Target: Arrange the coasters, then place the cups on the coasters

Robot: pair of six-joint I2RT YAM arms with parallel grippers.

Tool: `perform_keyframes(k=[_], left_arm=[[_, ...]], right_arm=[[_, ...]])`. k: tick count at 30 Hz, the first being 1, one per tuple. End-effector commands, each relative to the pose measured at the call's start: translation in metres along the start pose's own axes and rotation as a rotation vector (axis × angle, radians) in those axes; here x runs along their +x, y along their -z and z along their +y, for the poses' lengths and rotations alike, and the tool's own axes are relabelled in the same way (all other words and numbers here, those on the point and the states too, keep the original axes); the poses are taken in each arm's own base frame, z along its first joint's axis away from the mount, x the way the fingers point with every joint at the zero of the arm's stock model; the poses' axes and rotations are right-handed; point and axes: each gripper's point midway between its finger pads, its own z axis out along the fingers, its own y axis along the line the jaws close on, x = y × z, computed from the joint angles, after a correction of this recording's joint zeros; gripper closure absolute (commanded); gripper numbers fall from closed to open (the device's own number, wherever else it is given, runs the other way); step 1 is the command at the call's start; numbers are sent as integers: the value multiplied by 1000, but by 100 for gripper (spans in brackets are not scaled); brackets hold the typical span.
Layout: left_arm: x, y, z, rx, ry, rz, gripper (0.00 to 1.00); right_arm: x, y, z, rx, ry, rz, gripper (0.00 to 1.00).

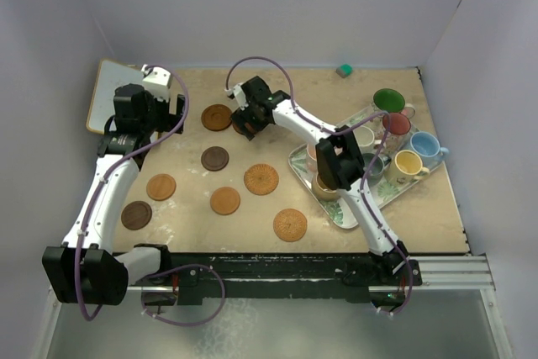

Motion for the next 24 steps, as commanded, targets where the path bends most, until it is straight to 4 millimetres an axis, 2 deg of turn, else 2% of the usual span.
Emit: perform_keyframes(k=[1,10,15,17,20,24], left_arm=[[-20,5,3,2,-12,-81,9],[-18,4,0,16,-16,-78,9],[-17,5,-1,19,-21,-77,9],[-17,5,0,18,-24,-78,9],[-17,6,0,15,-29,-78,9],[-20,9,4,1,-41,-80,9]], right_arm=[[-9,3,-13,48,11,-13,11],[-9,-4,-31,97,-16,-12,11],[-10,-1,-31,77,-20,-14,11],[-13,4,-26,48,-20,-25,10],[-24,24,-17,-12,-11,-60,9],[-39,59,-12,-57,5,-103,7]])
